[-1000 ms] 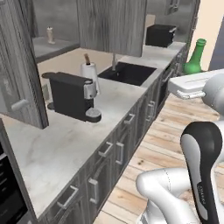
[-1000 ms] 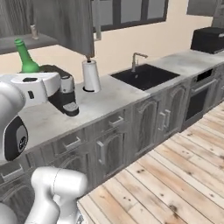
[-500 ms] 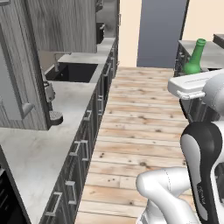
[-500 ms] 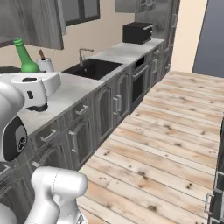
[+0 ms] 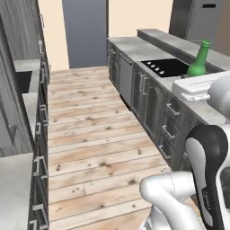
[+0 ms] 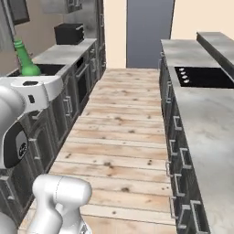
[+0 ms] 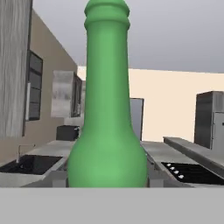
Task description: Get the candle and the beer from the cabinet and move them to the dining counter.
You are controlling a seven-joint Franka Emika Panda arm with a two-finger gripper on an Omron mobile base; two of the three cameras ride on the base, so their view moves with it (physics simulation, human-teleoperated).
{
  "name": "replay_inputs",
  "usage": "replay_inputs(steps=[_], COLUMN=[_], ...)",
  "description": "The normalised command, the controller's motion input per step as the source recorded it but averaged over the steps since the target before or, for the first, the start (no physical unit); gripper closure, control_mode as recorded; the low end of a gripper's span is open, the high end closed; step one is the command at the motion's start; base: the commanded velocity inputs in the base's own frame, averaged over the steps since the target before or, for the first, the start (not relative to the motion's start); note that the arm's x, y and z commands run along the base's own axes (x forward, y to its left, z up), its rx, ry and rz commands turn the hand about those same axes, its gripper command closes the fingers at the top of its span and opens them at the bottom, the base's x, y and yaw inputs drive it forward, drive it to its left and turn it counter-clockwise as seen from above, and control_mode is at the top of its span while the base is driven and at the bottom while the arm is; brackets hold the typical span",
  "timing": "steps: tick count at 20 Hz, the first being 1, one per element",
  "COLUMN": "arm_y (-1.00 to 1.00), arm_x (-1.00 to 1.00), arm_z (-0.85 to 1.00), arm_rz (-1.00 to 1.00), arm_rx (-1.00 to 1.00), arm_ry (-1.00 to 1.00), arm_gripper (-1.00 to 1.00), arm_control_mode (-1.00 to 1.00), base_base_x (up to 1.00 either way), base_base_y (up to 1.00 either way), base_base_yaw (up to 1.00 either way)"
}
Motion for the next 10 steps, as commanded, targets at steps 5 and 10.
replay_inputs(steps=[5,10], arm_y=[0.0,0.0], arm_x=[0.0,0.0], arm_z=[0.0,0.0], arm_rz=[0.0,0.0], arm_rx=[0.0,0.0], arm_ry=[0.0,0.0], arm_gripper=[1.0,1.0], arm_control_mode=[1.0,1.0], base_base_x=[-0.48,-0.58], base_base_y=[0.01,-0.24], base_base_yaw=[-0.61,-0.48])
